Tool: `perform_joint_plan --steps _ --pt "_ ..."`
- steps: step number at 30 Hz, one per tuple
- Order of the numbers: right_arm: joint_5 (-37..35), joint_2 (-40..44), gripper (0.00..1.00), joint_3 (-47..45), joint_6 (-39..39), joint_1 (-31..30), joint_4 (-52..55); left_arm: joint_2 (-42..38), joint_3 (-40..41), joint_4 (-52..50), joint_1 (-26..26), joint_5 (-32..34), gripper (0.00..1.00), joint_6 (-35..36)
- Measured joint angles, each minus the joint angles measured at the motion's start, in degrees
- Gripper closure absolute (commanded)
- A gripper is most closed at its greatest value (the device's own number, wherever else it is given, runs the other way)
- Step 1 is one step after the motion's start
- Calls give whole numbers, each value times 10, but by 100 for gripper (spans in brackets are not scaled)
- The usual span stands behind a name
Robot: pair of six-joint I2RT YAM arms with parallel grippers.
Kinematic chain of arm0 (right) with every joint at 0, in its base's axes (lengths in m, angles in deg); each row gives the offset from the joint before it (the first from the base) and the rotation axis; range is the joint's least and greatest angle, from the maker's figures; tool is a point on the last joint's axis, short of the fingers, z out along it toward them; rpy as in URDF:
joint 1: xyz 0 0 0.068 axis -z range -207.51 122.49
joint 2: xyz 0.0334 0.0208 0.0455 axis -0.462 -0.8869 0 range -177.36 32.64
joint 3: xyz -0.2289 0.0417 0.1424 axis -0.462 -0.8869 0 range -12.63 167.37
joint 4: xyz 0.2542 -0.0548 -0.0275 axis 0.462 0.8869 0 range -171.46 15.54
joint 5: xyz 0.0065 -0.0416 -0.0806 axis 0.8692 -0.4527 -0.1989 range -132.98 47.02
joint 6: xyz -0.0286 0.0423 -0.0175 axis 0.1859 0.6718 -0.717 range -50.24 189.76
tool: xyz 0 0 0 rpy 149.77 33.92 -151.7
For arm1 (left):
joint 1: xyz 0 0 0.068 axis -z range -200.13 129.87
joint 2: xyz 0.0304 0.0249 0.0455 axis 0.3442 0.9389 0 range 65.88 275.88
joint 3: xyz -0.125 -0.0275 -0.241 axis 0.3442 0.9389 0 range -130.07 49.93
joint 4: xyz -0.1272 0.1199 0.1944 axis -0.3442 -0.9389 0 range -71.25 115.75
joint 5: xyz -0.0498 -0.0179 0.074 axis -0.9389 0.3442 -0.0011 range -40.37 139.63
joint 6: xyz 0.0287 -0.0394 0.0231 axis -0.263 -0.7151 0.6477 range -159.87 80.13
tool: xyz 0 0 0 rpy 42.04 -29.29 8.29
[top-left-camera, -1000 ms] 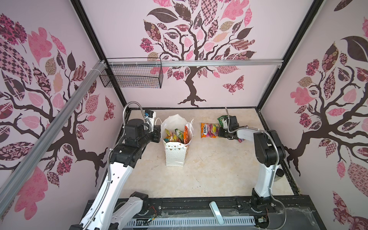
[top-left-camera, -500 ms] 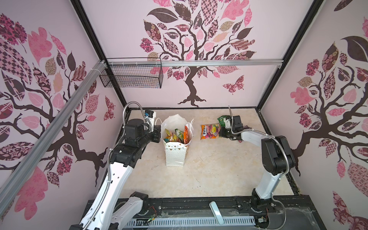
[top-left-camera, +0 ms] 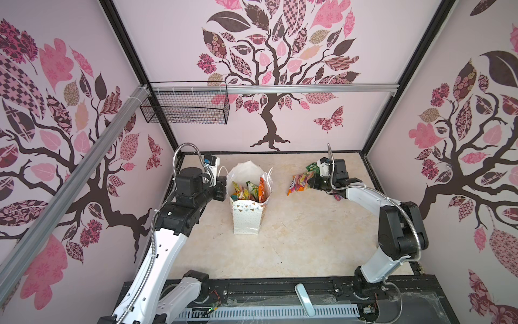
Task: Place the snacks into the paper bag
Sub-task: Pick up the snack from the top-center of the table, then place the snack in the paper bag.
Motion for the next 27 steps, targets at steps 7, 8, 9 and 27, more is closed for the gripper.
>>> perform_joint_plan --steps 7,8,9,27 --pt "23 55 100 0 12 0 -1 0 0 0 0 0 100 0" --pt "25 61 100 0 14 0 -1 0 0 0 0 0 100 0" --pt "28 66 100 0 15 0 -1 0 0 0 0 0 100 0" --pt "58 153 100 43 33 -17 14 0 0 0 0 0 100 0"
